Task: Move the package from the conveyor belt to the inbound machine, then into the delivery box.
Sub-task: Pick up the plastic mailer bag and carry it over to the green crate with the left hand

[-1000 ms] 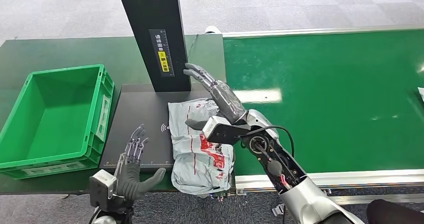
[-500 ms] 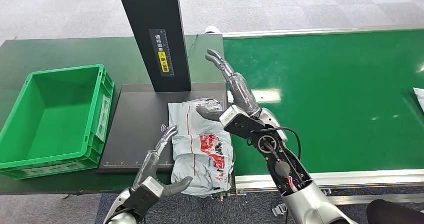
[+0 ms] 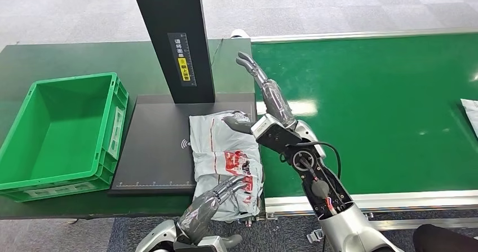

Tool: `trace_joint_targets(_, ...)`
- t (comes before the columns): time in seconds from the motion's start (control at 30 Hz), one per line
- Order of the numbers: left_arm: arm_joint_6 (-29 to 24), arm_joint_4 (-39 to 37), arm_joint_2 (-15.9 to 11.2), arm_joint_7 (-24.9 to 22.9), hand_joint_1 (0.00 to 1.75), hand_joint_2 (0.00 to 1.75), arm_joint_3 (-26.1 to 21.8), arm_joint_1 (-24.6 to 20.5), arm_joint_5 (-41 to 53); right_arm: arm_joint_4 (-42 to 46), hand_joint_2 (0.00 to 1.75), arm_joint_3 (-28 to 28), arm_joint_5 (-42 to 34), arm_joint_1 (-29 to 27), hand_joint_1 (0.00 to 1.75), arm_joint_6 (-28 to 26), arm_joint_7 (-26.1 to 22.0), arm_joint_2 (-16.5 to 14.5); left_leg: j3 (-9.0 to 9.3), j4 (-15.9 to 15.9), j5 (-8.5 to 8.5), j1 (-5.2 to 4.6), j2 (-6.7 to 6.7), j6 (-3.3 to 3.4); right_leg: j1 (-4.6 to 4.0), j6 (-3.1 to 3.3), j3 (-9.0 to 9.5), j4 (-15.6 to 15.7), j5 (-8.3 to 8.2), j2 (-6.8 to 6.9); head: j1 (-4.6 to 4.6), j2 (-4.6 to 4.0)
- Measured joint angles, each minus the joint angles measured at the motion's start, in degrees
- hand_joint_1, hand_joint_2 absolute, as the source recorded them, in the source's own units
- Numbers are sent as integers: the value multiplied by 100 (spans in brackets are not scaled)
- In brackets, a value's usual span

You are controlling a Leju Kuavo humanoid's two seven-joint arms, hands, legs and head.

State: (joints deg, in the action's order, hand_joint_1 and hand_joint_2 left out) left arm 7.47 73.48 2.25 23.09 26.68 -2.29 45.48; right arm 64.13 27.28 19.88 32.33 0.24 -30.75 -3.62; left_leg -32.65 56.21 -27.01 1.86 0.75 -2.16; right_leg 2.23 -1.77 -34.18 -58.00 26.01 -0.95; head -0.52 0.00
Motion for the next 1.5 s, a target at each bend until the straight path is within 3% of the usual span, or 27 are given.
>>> trace_joint_targets(0.13,28,-133,-12,-302,0,175,33,-18,273,0,175,-1,38,0,0,-2,11,9,0,0,0,0,0,0,0,0,0,0,0,0,0,0)
trace_joint_targets(0.37,-411,-415,29,-1063,0,175,44,-92,937,-1,175,-1,89,-21,0,-43,29,12,1,0,0,0,0,0,0,0,1,0,0,0,1,0)
trace_joint_targets(1.03,-620,-629,220,-1408,0,175,-112,-143,1430,-14,175,1,237,-30,0,-54,57,-33,11,-1,1,0,0,0,0,0,15,0,0,0,1,0)
trace_joint_targets(1.07,-632,-633,238,-1414,35,175,-139,-141,1445,-16,175,2,253,-30,0,-52,68,-45,12,-1,1,0,0,0,0,0,16,0,0,0,1,0)
trace_joint_targets(1.17,-769,-625,303,-1439,166,175,-275,-122,1384,-16,175,1,287,-31,0,-40,96,-73,14,-1,1,0,0,0,0,0,18,0,0,0,1,0)
trace_joint_targets(1.2,-869,-606,328,-1444,175,175,-347,-104,1320,-16,175,-1,303,-32,0,-31,104,-75,15,-1,1,0,0,0,0,0,18,0,0,0,1,0)
trace_joint_targets(1.5,-1423,-179,434,-1405,175,175,-1012,114,766,-15,175,-31,364,-34,0,94,137,-79,11,-1,1,0,-2,0,0,0,14,0,0,1,1,0)
